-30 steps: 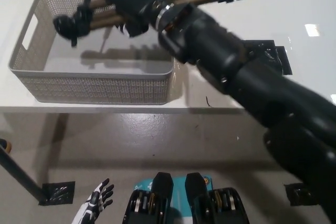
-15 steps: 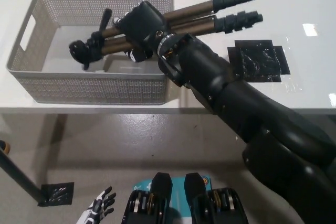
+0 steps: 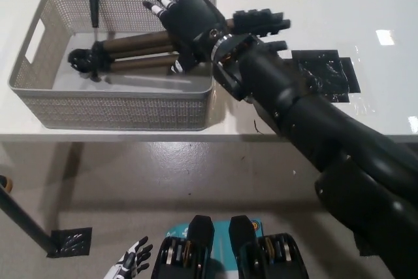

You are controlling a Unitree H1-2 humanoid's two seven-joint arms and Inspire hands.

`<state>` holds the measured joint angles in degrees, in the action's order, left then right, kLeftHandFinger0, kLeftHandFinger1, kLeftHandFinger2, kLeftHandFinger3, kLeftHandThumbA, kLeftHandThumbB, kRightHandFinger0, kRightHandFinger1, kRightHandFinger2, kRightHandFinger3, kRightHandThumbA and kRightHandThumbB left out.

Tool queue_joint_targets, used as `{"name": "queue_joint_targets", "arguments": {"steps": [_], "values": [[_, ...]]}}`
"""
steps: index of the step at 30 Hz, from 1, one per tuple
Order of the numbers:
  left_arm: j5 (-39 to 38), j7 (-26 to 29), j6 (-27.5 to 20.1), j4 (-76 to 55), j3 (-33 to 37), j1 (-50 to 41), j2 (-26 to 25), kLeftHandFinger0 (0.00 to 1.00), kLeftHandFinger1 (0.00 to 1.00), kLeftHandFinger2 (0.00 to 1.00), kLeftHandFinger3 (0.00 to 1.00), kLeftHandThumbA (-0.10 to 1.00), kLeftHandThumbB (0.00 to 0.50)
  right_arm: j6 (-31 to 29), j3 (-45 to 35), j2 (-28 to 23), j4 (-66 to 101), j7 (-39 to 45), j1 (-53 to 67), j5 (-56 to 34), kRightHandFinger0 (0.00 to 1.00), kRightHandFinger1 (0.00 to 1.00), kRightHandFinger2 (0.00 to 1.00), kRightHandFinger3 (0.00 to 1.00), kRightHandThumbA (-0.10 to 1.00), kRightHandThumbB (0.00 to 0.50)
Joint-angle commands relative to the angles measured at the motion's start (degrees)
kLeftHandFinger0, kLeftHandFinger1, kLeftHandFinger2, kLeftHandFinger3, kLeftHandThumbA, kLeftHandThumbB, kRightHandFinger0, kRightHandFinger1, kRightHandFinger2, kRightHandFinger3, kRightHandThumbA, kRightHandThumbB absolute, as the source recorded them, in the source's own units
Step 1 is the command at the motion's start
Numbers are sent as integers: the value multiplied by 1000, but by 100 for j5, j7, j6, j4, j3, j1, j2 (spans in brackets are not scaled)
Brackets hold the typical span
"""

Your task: The robot uses its right hand to pick the tripod on the desk and places it into a rectangular container on the left.

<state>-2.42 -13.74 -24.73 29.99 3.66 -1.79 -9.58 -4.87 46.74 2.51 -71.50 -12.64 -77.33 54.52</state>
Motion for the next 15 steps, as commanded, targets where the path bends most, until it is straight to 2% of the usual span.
{"name": "queue_joint_targets", "arguments": {"steps": [1, 4, 8, 10, 11, 12, 14, 15], "values": [[149, 51, -220, 20, 30, -15, -24, 1000, 1000, 1000, 1000, 1000, 500, -194, -71, 6, 308, -274, -670, 0, 1000, 1000, 1000, 1000, 1000, 481], [235, 127, -220, -24, 34, -64, -8, 1000, 1000, 1000, 1000, 1000, 500, -275, -488, 130, 501, -38, -754, -439, 1000, 1000, 1000, 1000, 1000, 500], [246, 91, -220, 37, 61, -17, 31, 1000, 1000, 1000, 1000, 1000, 500, -455, -2012, 356, 1306, 847, -1156, -1942, 1000, 1000, 1000, 1000, 1000, 465], [240, 85, -220, 40, 60, -5, 52, 1000, 1000, 1000, 1000, 1000, 500, -438, -2956, 468, 1846, 1221, -1434, -3006, 1000, 1000, 1000, 1000, 1000, 496], [242, 85, -220, 40, 59, -7, 52, 1000, 1000, 1000, 1000, 1000, 500, -354, -3261, 511, 2082, 1320, -1492, -3374, 1000, 1000, 1000, 1000, 1000, 488], [253, 93, -220, 61, 59, 50, 60, 1000, 1000, 1000, 1000, 1000, 500, -9, -3821, 564, 2709, 1547, -1576, -4117, 1000, 1000, 1000, 1000, 1000, 471], [265, 111, -220, 100, 53, 106, 73, 1000, 1000, 1000, 1000, 1000, 500, 264, -4167, 473, 3542, 1666, -1660, -4551, 1000, 1000, 1000, 1000, 1000, 422], [290, 129, -220, 81, 54, 101, 67, 1000, 1000, 1000, 1000, 1000, 500, 539, -4350, 459, 3970, 1720, -1683, -4797, 1000, 1000, 1000, 1000, 1000, 432]]}}
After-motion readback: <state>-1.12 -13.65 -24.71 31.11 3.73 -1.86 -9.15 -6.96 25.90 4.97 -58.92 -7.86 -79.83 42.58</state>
